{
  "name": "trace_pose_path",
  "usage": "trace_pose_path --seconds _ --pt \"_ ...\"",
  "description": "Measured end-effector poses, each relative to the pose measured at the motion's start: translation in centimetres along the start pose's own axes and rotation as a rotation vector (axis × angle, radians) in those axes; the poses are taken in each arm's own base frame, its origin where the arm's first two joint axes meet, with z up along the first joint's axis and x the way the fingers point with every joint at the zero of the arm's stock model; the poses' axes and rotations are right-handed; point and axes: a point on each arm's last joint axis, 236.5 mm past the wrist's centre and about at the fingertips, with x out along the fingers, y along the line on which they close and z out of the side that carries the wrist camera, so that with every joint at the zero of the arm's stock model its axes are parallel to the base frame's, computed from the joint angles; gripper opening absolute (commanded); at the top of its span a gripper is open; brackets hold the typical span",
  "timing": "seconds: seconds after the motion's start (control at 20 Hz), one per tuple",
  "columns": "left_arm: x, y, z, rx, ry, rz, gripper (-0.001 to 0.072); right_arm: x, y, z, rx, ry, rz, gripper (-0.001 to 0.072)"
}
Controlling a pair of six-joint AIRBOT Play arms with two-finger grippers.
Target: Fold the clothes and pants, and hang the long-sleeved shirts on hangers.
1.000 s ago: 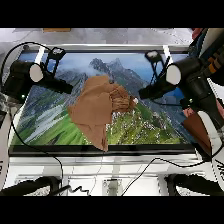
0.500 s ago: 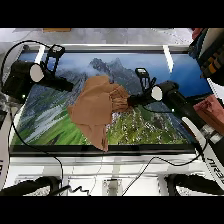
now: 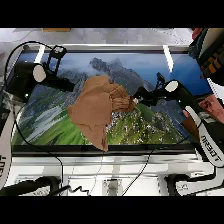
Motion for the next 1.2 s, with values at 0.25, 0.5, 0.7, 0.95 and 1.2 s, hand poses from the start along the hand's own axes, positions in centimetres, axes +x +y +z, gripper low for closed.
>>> trace_pose_path --seconds 0.25,0.5,0.7,0.95,1.2 --pt "1.5 -0.2 -0.5 0.001 0.03 -0.006 0.0527 4.3 1.2 -2.1 0.016 0.093 0.091 0.0568" --pt "2.0 -0.2 -0.7 0.001 0.04 -0.008 0.0527 5.4 2.1 -2.0 0.014 0.085 0.142 0.0552" --pt "2.0 -0.2 -0.7 0.002 0.041 -0.008 0.0527 2.0 1.6 0.7 0.03 0.047 0.176 0.0555" --pt "2.1 -0.2 -0.7 0.001 0.04 -0.008 0.0527 -1.4 0.3 0.7 -0.006 0.082 0.157 0.06" --pt "2.1 -0.2 -0.6 0.001 0.038 -0.008 0.0527 0.7 2.2 -1.7 -0.09 0.119 0.132 0.0601"
